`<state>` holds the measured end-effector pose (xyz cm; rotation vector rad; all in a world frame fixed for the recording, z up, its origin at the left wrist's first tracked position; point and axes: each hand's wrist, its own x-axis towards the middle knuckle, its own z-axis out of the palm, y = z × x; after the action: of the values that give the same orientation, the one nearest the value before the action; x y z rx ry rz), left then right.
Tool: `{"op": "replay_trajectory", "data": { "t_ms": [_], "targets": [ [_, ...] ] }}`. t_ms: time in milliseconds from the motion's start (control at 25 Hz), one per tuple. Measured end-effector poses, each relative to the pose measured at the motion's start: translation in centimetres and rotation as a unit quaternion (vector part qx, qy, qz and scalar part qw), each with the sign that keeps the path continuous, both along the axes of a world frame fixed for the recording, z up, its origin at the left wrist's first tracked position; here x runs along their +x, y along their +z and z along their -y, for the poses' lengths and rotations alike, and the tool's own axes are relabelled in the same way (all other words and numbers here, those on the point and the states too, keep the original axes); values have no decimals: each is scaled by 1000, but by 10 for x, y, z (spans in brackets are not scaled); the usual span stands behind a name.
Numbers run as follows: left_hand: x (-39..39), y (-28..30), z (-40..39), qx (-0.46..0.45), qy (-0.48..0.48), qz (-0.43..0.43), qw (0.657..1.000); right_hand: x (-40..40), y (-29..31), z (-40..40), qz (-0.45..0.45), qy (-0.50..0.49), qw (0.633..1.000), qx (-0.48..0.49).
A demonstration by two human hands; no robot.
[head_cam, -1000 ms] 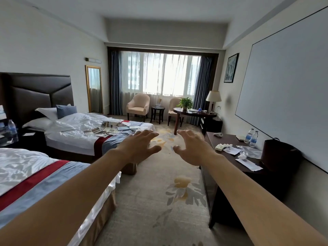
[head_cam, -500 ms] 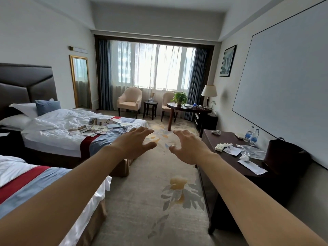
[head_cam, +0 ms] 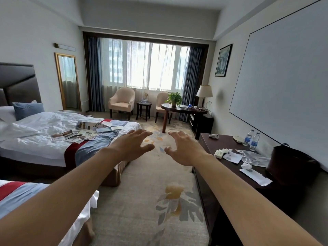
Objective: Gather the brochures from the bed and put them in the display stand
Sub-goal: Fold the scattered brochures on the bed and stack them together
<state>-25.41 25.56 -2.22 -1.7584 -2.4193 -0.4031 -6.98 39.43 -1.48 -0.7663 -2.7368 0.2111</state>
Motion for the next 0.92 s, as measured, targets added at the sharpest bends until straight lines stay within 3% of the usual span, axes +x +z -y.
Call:
{"op": "replay_trajectory", "data": {
  "t_ms": [480, 920],
  "targets": [
    [-93, 4, -138, 1, 23, 8, 1000, -104, 0, -150, -4, 16, 1000, -3],
    [-253, 2, -265, 12, 7, -2, 1000, -261, -10, -270, -7, 15, 1000, -12]
  ]
}}
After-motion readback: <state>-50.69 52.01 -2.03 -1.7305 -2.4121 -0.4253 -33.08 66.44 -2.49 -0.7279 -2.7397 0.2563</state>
